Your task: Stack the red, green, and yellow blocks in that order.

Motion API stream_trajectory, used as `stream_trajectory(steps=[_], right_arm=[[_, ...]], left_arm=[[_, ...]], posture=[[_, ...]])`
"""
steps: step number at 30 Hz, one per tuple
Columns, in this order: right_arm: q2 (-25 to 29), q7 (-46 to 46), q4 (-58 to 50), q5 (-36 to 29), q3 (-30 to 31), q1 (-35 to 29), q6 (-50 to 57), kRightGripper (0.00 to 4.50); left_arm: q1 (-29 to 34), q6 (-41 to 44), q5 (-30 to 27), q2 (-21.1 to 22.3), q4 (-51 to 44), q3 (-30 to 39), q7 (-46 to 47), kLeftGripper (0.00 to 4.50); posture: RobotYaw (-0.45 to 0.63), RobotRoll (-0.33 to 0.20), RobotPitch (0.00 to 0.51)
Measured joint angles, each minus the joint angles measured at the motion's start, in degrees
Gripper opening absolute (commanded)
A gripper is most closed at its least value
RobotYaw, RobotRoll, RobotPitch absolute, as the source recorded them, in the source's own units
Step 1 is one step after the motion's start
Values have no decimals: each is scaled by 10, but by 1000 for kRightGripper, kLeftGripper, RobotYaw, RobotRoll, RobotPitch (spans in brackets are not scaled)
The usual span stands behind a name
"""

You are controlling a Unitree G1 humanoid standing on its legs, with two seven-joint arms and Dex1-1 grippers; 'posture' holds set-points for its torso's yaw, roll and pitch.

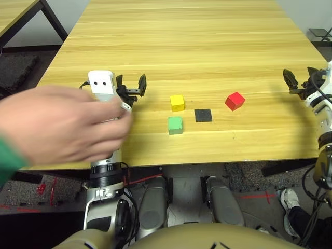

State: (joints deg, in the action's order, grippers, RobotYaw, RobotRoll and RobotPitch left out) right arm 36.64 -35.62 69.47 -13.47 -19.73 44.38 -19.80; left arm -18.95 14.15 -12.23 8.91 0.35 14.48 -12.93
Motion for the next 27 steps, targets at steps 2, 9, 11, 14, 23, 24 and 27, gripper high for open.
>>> stream_trajectory(steps=[2, 9, 11, 14, 23, 24, 27], right_arm=[[0, 1, 2, 0, 0, 0, 0, 4500], [18, -63, 12, -14, -22, 19, 62, 4500], [23, -130, -6, -13, -7, 37, 104, 4500], [39, -284, -80, -9, 52, 43, 175, 4500], [60, -559, -118, 94, 242, 90, 132, 4500], [60, -563, -103, 106, 265, 110, 125, 4500], [53, -565, -78, 113, 314, 142, 102, 4500]], left_arm=[[2, 0, 0, 3, 0, 1, 4, 4458], [31, 86, -59, 65, -29, 22, -19, 4458], [18, 125, -95, 123, -80, 5, -89, 4458], [17, 152, -149, 251, -164, -32, -244, 4458], [14, 137, -164, 389, -201, -135, -477, 4458], [10, 133, -159, 394, -201, -144, -488, 4458], [6, 128, -150, 399, -200, -164, -506, 4458]], posture=[[173, -45, 110], [208, -57, 126], [224, -65, 118], [235, -76, 106], [282, -109, 99], [291, -111, 100], [304, -114, 102]])
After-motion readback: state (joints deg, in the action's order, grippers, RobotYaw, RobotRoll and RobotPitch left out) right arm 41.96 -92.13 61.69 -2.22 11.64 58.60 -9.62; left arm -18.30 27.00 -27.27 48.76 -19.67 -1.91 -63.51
